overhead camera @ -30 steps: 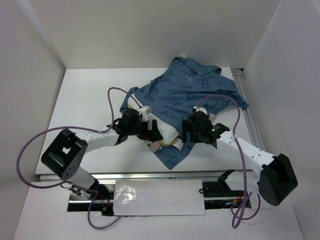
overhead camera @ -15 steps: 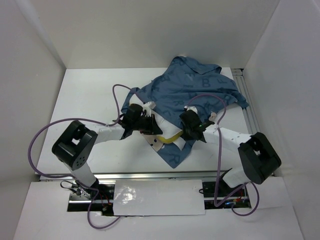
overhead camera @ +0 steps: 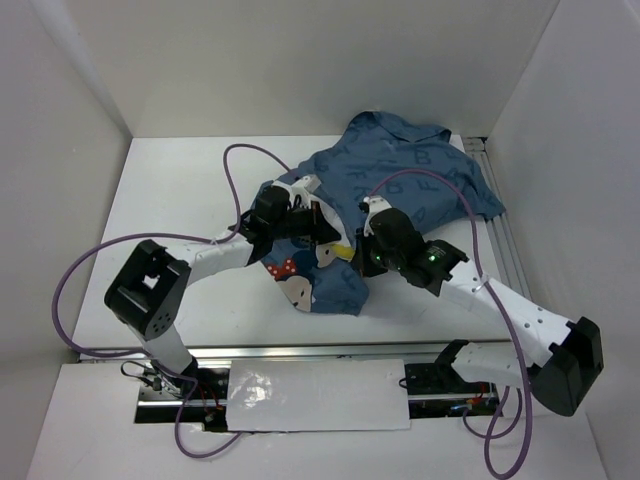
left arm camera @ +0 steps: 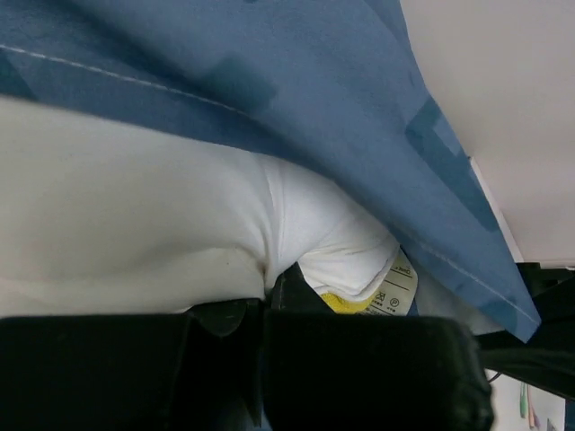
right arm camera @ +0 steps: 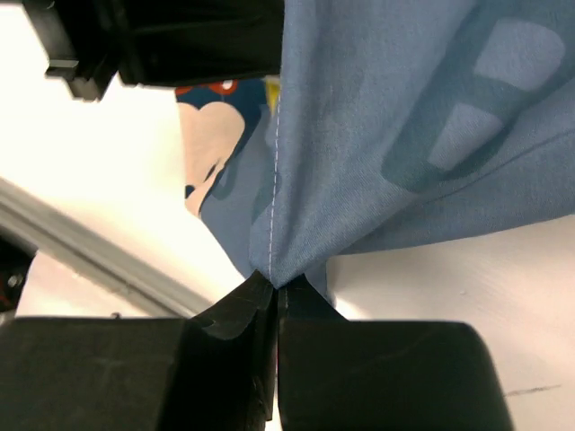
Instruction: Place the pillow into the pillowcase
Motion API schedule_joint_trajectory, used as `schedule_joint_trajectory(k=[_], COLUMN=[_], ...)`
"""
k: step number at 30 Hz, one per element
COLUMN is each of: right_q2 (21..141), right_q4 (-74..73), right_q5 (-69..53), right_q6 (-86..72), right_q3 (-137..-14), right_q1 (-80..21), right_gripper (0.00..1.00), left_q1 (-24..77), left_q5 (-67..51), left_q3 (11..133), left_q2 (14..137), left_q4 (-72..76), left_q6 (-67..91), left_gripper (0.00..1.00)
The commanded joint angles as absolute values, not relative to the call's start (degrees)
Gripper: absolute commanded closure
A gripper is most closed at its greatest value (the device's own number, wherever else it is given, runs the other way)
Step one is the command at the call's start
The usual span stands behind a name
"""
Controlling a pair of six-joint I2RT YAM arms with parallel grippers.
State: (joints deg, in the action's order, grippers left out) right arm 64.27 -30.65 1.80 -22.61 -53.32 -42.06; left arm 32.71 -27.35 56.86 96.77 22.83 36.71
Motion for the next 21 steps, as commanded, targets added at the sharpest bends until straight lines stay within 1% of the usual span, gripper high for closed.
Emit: schedule_joint_trajectory(k=[1, 4, 6, 7, 8, 10, 11, 12, 14, 15, 16, 17, 18, 19, 20, 21], right_q2=[63.46, 63.98, 65.12, 65.13, 66.08, 66.88, 66.88, 66.88, 66.88, 66.88, 66.88, 67.58, 69.50, 70.91, 72.58, 76.34], right_q4=[-35.50, -37.26, -37.27, -38.05, -38.06, -39.64, -40.25, -40.25, -39.73, -38.94, -38.41, -37.89, -37.88, -37.01, -36.39, -35.86], right_q5=[-4.32, -2.81, -5.70, -6.23, -6.24, -4.58, -3.00, -2.38, -1.15, -1.14, -0.45, -0.44, 1.21, 2.27, 3.50, 5.52], right_q6=[-22.41, -22.41, -22.41, -21.89, -21.88, -21.88, -21.36, -21.36, -19.79, -19.17, -18.46, -16.72, -15.83, -15.04, -14.33, -12.76], right_q3=[-55.46, -54.59, -53.44, -52.83, -52.82, -54.21, -54.92, -55.71, -58.61, -59.67, -61.85, -62.92, -63.97, -66.51, -68.01, -69.51], right_q1=[-43.51, -43.51, -43.51, -43.51, -43.51, -44.03, -44.03, -44.03, -44.03, -44.64, -44.65, -44.65, -45.34, -45.35, -46.13, -46.14], right_gripper=[1.00, 1.00, 1.00, 0.89, 0.60, 0.41, 0.37, 0.34, 0.25, 0.22, 0.19, 0.11, 0.03, 0.00, 0.00, 0.00], left_q1=[32.61, 33.13, 33.13, 33.66, 33.66, 34.28, 34.28, 34.28, 34.28, 34.28, 34.28, 34.80, 34.80, 34.80, 34.80, 34.80], left_q5=[-24.26, -24.26, -25.66, -26.27, -26.28, -25.06, -23.40, -22.07, -18.13, -16.71, -14.79, -9.72, -7.15, -2.16, 0.59, 2.79], left_q3=[58.81, 54.86, 51.43, 50.37, 48.01, 45.63, 43.35, 42.29, 40.44, 39.73, 39.73, 39.73, 39.73, 40.60, 41.30, 41.83], left_q2=[95.10, 93.52, 92.99, 92.99, 92.12, 90.54, 89.31, 85.99, 81.94, 79.91, 75.63, 73.67, 71.65, 68.15, 66.55, 65.05], left_q4=[30.41, 26.90, 24.01, 22.86, 21.72, 18.39, 17.33, 16.10, 12.33, 10.74, 8.63, 3.13, -0.06, -3.66, -7.26, -13.91], left_q6=[35.34, 33.32, 33.31, 32.61, 32.61, 32.61, 32.61, 32.61, 33.40, 33.40, 32.79, 32.78, 32.78, 33.83, 35.06, 37.94], left_gripper=[1.00, 1.00, 1.00, 0.95, 0.93, 0.87, 0.76, 0.72, 0.59, 0.49, 0.44, 0.40, 0.38, 0.33, 0.31, 0.27])
